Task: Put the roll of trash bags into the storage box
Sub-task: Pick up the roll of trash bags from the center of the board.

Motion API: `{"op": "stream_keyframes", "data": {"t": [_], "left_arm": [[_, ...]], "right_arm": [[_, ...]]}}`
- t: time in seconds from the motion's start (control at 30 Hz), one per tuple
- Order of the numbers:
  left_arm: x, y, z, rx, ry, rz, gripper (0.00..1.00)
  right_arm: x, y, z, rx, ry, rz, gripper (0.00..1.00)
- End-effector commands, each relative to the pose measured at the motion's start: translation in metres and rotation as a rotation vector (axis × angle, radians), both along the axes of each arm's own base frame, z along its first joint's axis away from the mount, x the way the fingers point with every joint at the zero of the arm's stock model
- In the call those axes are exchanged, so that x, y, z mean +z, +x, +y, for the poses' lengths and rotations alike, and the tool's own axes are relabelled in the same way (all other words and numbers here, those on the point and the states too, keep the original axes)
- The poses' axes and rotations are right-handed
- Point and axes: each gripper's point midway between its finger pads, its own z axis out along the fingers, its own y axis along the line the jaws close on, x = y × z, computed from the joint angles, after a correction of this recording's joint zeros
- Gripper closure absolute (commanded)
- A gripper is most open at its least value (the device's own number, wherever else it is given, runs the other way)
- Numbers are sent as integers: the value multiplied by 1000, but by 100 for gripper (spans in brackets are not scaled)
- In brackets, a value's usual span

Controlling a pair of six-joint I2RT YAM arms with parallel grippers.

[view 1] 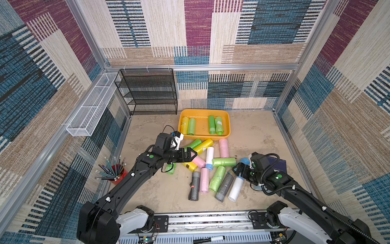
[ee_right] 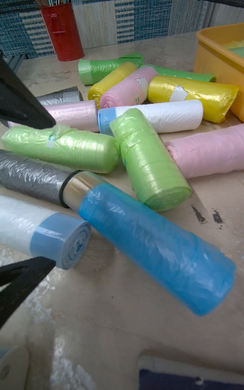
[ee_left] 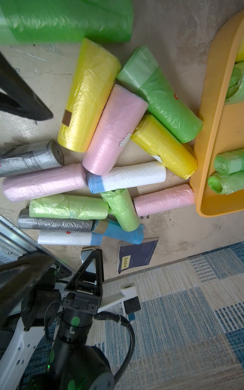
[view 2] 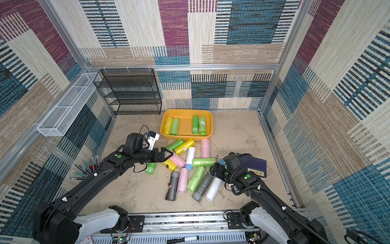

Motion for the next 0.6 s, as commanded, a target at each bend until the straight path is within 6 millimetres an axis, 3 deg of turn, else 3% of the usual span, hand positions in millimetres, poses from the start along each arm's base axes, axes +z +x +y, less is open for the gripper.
{"op": "stream_keyframes", "data": {"t": [0.0,0.57], "left_arm": [[-1,2,1,-2,15,-16,0],[-6,3,0,-4,19,1,1]], "right_arm": [[-8,-10,-6,-33,-9,52,7],[-34,-23,2,-19,1,125,23]]}}
